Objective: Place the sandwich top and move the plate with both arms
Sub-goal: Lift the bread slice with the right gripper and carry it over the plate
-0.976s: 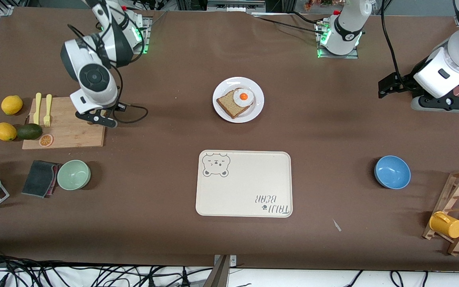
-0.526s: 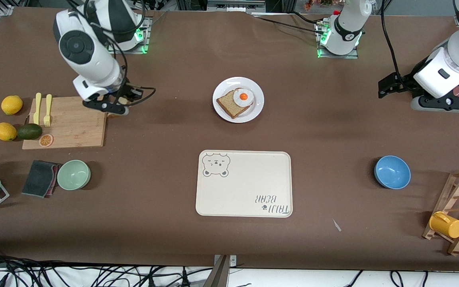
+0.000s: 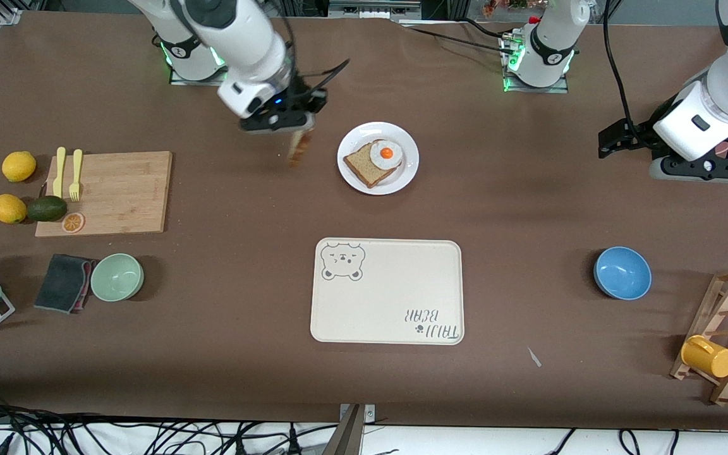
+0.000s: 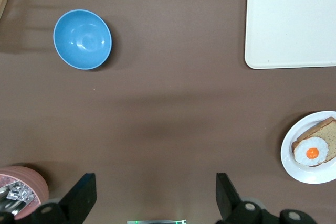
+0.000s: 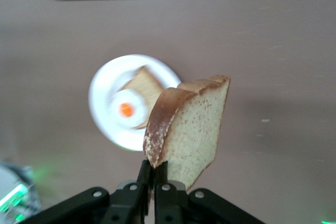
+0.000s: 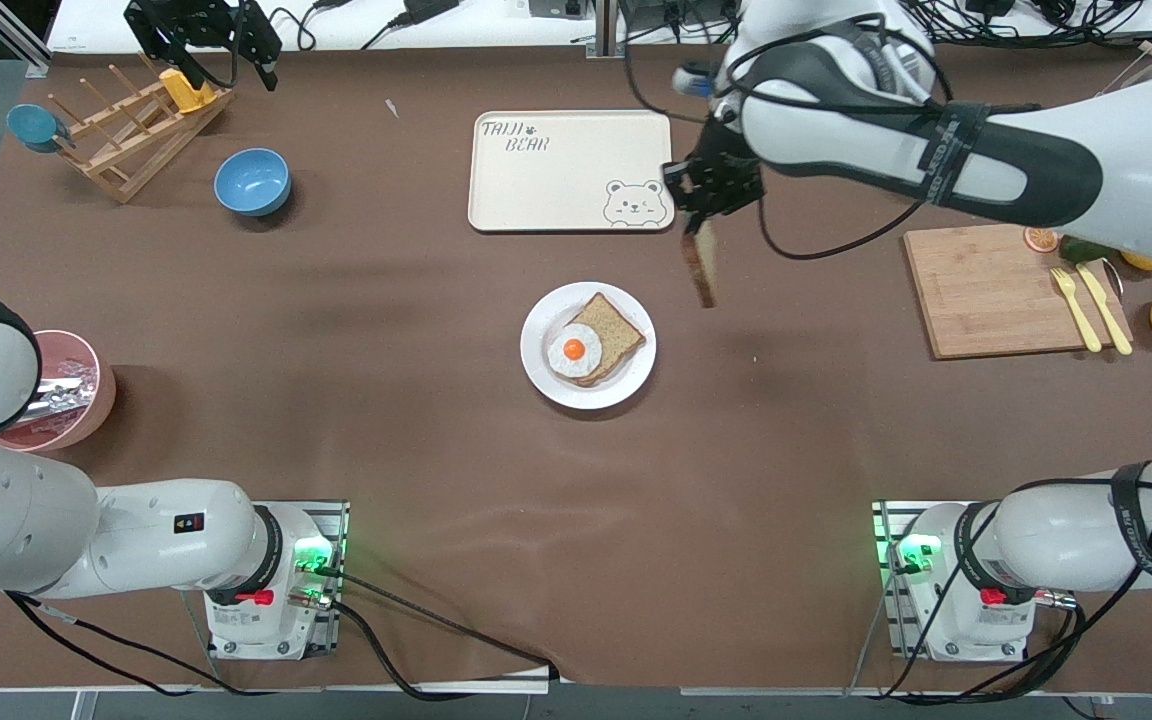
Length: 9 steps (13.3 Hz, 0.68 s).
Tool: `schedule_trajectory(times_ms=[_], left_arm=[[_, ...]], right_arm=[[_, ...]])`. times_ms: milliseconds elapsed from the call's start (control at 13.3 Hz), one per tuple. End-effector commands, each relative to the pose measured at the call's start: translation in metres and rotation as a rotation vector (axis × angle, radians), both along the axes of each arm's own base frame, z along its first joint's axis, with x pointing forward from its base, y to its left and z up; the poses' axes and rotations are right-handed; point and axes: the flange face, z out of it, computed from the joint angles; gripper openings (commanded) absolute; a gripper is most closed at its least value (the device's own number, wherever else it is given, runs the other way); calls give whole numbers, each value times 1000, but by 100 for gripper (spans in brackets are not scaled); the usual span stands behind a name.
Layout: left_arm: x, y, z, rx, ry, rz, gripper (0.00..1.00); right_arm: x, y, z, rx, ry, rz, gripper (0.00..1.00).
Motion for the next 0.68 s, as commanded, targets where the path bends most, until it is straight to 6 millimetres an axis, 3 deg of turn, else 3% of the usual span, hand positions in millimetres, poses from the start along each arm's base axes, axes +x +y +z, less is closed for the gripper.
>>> schedule_trajectory(times_ms=[0, 150, 300, 601], left_arm=[[5, -1, 3, -15, -13, -1, 100], [5, -1, 2, -15, -11, -1, 100], [6, 0, 1, -13, -10, -1, 100], [5, 0, 2, -15, -10, -1, 100]], right_arm=[[-21, 46, -11, 70, 23, 37, 0], [-50, 76, -32, 50, -13, 31, 0], [-75, 87, -58, -14, -48, 78, 0], [-88, 96, -84, -62, -41, 90, 0]])
